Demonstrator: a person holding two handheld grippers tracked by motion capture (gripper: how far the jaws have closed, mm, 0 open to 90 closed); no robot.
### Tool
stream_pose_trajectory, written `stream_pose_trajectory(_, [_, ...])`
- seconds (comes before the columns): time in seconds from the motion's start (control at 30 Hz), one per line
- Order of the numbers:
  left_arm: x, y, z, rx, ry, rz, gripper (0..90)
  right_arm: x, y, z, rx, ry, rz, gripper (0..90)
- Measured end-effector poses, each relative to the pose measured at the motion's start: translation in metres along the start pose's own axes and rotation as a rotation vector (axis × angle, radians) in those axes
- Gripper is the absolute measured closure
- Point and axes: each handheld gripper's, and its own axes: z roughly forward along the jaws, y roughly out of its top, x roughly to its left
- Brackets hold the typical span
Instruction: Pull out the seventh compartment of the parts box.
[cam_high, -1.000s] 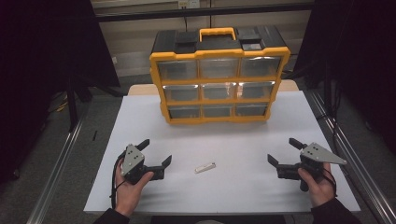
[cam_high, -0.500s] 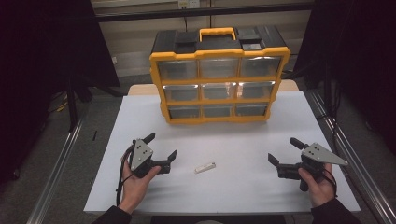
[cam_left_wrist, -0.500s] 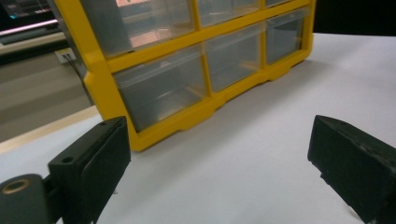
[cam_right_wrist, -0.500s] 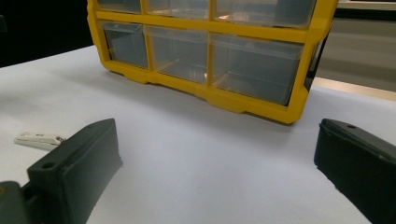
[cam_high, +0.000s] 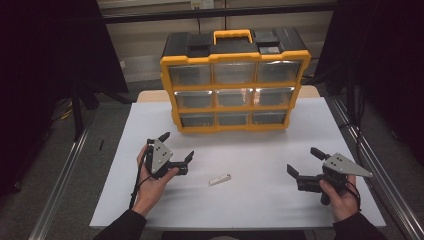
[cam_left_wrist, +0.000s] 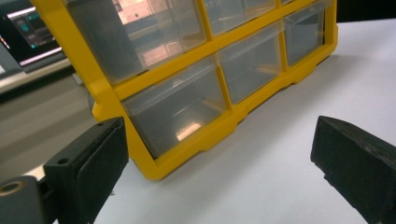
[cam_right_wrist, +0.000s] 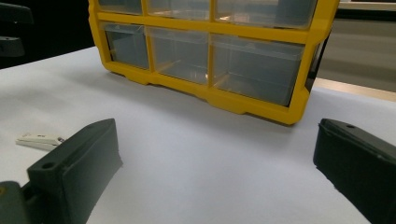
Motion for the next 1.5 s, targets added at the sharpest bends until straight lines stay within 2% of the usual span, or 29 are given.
stream_pose_trajectory(0.1, [0.000, 0.002, 0.004, -0.001, -0.004, 0.022, 4.2, 0.000, 0.000, 0.000, 0.000, 0.001, 0.000, 0.3])
stream_pose_trajectory(0.13, [0.001, 0.003, 0.005, 0.002, -0.008, 0.051, 4.2, 0.000, 0.000, 0.000, 0.000, 0.001, 0.000, 0.3])
stream_pose_trajectory(0.33, [0.001, 0.008, 0.014, 0.003, 0.002, 0.091, 4.0, 0.000, 0.000, 0.000, 0.000, 0.000, 0.001, 0.3])
stream_pose_trajectory(0.4, [0.003, 0.010, 0.017, -0.001, 0.006, 0.133, 3.7, 0.000, 0.000, 0.000, -0.001, 0.001, 0.001, 0.3])
stream_pose_trajectory(0.5, [0.003, 0.012, 0.019, -0.006, 0.005, 0.151, 2.9, 0.000, 0.000, 0.000, -0.001, 0.001, 0.001, 0.3])
stream_pose_trajectory(0.57, [0.004, 0.015, 0.021, -0.015, 0.008, 0.181, 2.8, 0.000, 0.000, 0.000, -0.001, 0.001, 0.001, 0.3])
stream_pose_trajectory(0.6, [0.005, 0.018, 0.023, -0.023, 0.004, 0.216, 2.9, 0.000, 0.000, 0.000, -0.001, 0.001, 0.001, 0.3])
stream_pose_trajectory(0.67, [0.004, 0.019, 0.024, -0.028, 0.011, 0.220, 4.7, 0.000, 0.000, 0.000, -0.001, 0.002, 0.002, 0.3])
stream_pose_trajectory(0.7, [0.005, 0.021, 0.025, -0.027, 0.011, 0.249, 5.0, 0.000, 0.000, 0.000, -0.002, 0.002, 0.002, 0.3])
stream_pose_trajectory(0.73, [0.005, 0.021, 0.025, -0.027, 0.011, 0.249, 5.0, 0.000, 0.000, 0.000, -0.002, 0.002, 0.002, 0.3])
stream_pose_trajectory(0.8, [0.006, 0.022, 0.028, -0.028, 0.021, 0.300, 5.1, 0.000, 0.000, 0.000, -0.002, 0.002, 0.002, 0.5])
stream_pose_trajectory(0.87, [0.006, 0.022, 0.030, -0.031, 0.025, 0.304, 5.6, 0.000, 0.000, 0.000, -0.002, 0.003, 0.002, 0.5])
stream_pose_trajectory(0.93, [0.009, 0.024, 0.034, -0.028, 0.041, 0.344, 5.5, 0.000, 0.000, 0.000, -0.002, 0.002, 0.003, 0.5])
stream_pose_trajectory(1.07, [0.011, 0.025, 0.039, -0.024, 0.052, 0.373, 6.0, 0.000, 0.000, 0.000, -0.003, 0.004, 0.004, 0.5])
stream_pose_trajectory(1.1, [0.012, 0.025, 0.041, -0.021, 0.062, 0.399, 6.0, 0.000, 0.000, 0.000, -0.003, 0.004, 0.003, 0.5])
stream_pose_trajectory(1.2, [0.013, 0.026, 0.044, -0.019, 0.067, 0.416, 6.0, 0.000, 0.000, 0.000, -0.004, 0.004, 0.003, 0.5])
stream_pose_trajectory(1.27, [0.014, 0.028, 0.049, -0.028, 0.065, 0.453, 6.8, 0.000, 0.000, 0.000, -0.004, 0.005, 0.003, 0.5])
stream_pose_trajectory(1.33, [0.013, 0.027, 0.050, -0.025, 0.064, 0.441, 8.1, 0.000, 0.000, 0.000, -0.004, 0.004, 0.005, 0.5])
stream_pose_trajectory(1.4, [0.014, 0.028, 0.054, -0.019, 0.069, 0.454, 8.1, 0.000, 0.000, 0.000, -0.002, 0.007, 0.003, 0.5])
stream_pose_trajectory(1.47, [0.014, 0.029, 0.058, -0.007, 0.073, 0.499, 8.0, 0.000, 0.000, 0.000, -0.002, 0.006, 0.004, 0.5])
stream_pose_trajectory(1.5, [0.014, 0.029, 0.060, -0.007, 0.079, 0.500, 8.1, 0.000, 0.000, 0.000, -0.003, 0.008, 0.002, 0.5])
